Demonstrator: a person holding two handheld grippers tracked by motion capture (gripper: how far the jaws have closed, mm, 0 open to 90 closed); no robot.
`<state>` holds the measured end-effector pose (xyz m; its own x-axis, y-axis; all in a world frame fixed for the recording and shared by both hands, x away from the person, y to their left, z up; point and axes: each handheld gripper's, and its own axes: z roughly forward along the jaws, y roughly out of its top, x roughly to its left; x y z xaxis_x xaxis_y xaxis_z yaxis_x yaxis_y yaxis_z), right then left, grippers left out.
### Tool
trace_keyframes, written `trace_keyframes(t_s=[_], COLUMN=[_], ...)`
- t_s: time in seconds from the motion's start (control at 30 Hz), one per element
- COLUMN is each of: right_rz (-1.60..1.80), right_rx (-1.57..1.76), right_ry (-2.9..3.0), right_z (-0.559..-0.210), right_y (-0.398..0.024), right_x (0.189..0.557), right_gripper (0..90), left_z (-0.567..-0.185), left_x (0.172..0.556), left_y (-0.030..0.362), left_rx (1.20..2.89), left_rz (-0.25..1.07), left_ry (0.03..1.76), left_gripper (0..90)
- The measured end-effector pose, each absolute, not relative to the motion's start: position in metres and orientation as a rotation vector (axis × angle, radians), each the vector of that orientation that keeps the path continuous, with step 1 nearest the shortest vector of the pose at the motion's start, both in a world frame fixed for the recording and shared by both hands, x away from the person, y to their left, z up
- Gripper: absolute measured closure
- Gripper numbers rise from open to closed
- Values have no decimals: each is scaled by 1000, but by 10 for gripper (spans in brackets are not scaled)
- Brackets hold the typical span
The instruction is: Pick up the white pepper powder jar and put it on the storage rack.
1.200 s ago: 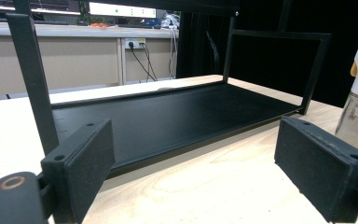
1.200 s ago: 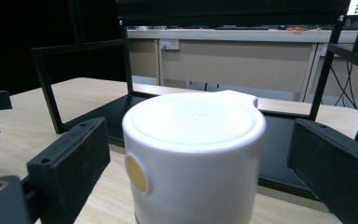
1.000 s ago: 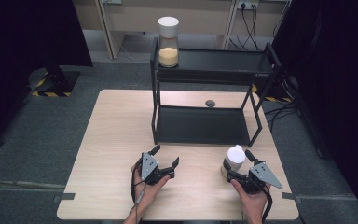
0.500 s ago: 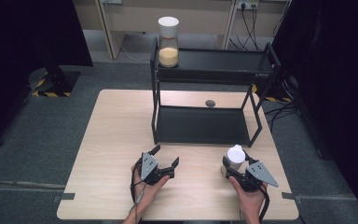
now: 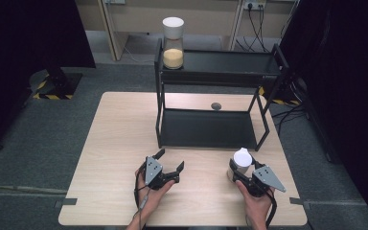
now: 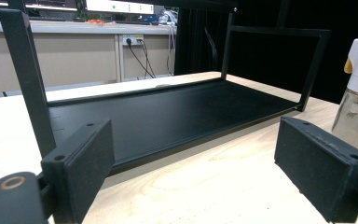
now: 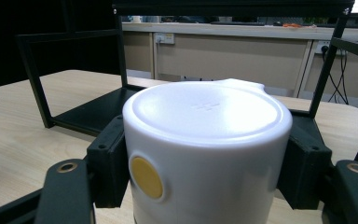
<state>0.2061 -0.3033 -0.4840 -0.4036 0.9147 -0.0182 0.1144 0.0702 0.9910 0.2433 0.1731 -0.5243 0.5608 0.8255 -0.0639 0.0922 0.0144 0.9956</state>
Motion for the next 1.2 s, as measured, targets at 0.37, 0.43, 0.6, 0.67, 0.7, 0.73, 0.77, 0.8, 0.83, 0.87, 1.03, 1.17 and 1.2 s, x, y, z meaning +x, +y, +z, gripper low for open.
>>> trace_keyframes(t_s=[0.37,0.43,0.6,0.67,0.7,0.73,0.77,0.8,0.83,0.87,1.03,1.17,1.2], right_rz=[1454,1465,1469,1474,1480,1481,1481,1479,1480,1482,1492,1502,1503], right_rx=[1007,1003,984,980,978,973,969,966,964,963,960,960,957], right_ry=[1596,1584,1559,1550,1544,1538,1533,1528,1521,1517,1490,1469,1464], right_z=[-466,-460,-445,-439,-435,-431,-427,-424,-420,-417,-403,-393,-391], right_y=[-306,-306,-305,-305,-306,-306,-306,-306,-305,-305,-306,-306,-306], right_x=[202,204,208,211,213,214,215,217,218,219,226,231,232], right_gripper=[311,311,311,311,311,311,311,311,311,311,311,311,311], left_z=[-524,-524,-524,-524,-524,-524,-524,-524,-524,-524,-524,-525,-525], left_x=[243,243,244,243,243,243,243,243,243,243,243,243,243], left_y=[173,173,173,173,173,173,173,173,173,173,173,174,174], left_rx=[1465,1470,1472,1468,1467,1467,1468,1467,1467,1465,1463,1461,1462], left_rz=[689,691,691,690,690,691,692,692,692,692,687,686,686], left_ry=[832,831,828,831,831,831,829,829,829,829,833,834,834], left_gripper=[115,115,115,115,115,116,116,115,116,115,116,116,116])
